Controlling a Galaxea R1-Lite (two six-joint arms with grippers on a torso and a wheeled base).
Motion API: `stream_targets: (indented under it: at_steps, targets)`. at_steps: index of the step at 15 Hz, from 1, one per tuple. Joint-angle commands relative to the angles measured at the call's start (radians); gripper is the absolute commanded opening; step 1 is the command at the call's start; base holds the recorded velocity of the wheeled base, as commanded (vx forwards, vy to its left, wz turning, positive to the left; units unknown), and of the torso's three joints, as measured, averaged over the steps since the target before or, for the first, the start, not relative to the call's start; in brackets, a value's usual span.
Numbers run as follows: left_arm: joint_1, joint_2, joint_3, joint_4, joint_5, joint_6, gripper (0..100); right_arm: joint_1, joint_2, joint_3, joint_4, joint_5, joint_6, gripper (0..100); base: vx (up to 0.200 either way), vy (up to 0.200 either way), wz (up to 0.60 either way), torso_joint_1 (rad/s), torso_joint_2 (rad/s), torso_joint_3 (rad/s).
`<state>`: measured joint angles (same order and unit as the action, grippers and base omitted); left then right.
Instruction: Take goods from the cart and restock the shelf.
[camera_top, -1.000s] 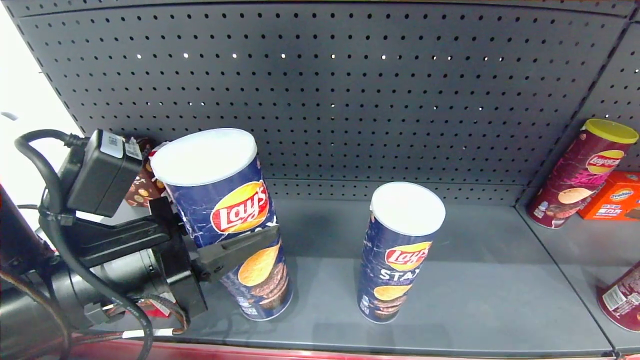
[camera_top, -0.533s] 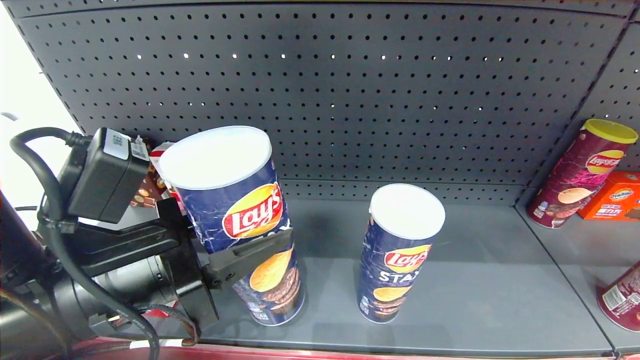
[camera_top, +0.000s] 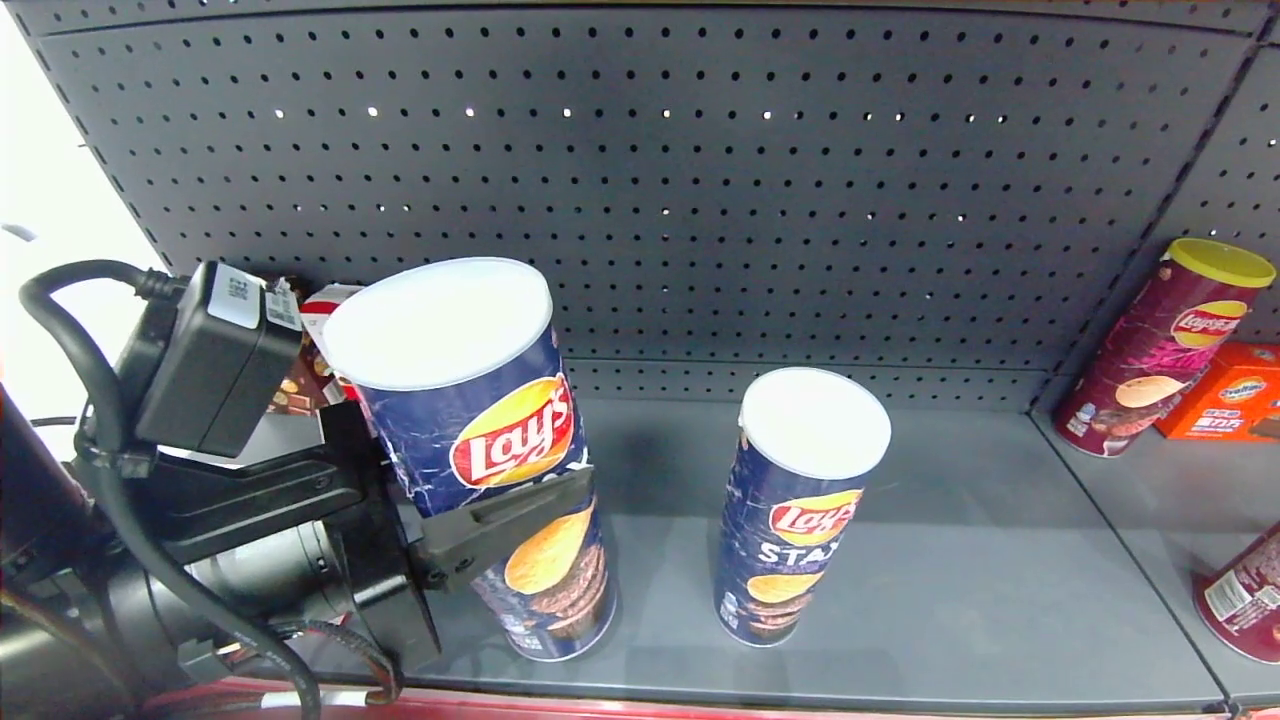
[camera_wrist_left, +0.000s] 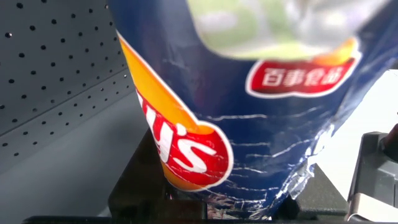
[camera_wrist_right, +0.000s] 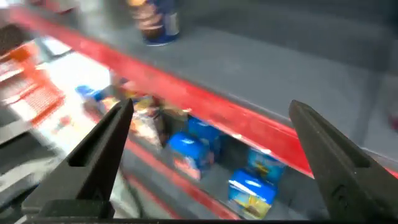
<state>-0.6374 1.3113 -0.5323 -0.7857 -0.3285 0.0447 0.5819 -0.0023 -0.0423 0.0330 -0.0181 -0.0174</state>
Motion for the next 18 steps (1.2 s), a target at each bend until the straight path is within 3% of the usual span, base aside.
stream_targets:
  at_steps: [1, 5, 7, 9, 10, 14, 17, 18]
  targets:
    - [-0.001, -0.001, 0.003, 0.000, -0.003, 0.000, 0, -0.001, 0.002, 0.042, -0.024, -0.025, 0.007, 100, 0.000, 0.000, 0.00, 0.000, 0.00, 0.000]
    - [-0.008, -0.003, 0.002, 0.000, -0.009, -0.002, 0, -0.002, 0.002, 0.039, -0.028, -0.014, 0.002, 100, 0.000, 0.000, 0.00, 0.000, 0.00, 0.000]
    - [-0.008, -0.001, -0.006, 0.000, -0.029, -0.002, 0, -0.047, 0.002, 0.039, -0.028, -0.019, 0.008, 100, 0.000, 0.000, 0.00, 0.000, 0.00, 0.000]
    - [-0.008, 0.008, -0.006, -0.001, -0.040, -0.002, 0, -0.251, 0.047, 0.039, -0.028, -0.019, 0.011, 100, 0.000, 0.000, 0.00, 0.000, 0.00, 0.000]
    - [-0.008, 0.008, -0.006, -0.001, -0.040, -0.002, 0, -0.303, 0.053, 0.039, -0.030, -0.020, 0.014, 100, 0.000, 0.000, 0.00, 0.000, 0.00, 0.000]
    - [-0.007, 0.003, 0.008, -0.003, -0.040, -0.002, 0, -0.313, 0.078, 0.039, -0.027, -0.034, 0.024, 100, 0.000, 0.000, 0.00, 0.000, 0.00, 0.000]
    - [-0.007, 0.006, 0.003, -0.003, -0.041, -0.002, 0, -0.597, 0.154, 0.039, -0.028, -0.026, 0.017, 100, 0.000, 0.000, 0.00, 0.000, 0.00, 0.000]
    - [-0.007, 0.008, 0.005, -0.003, -0.041, -0.002, 0, -0.603, 0.125, 0.039, -0.028, -0.026, 0.019, 100, 0.000, 0.000, 0.00, 0.000, 0.00, 0.000]
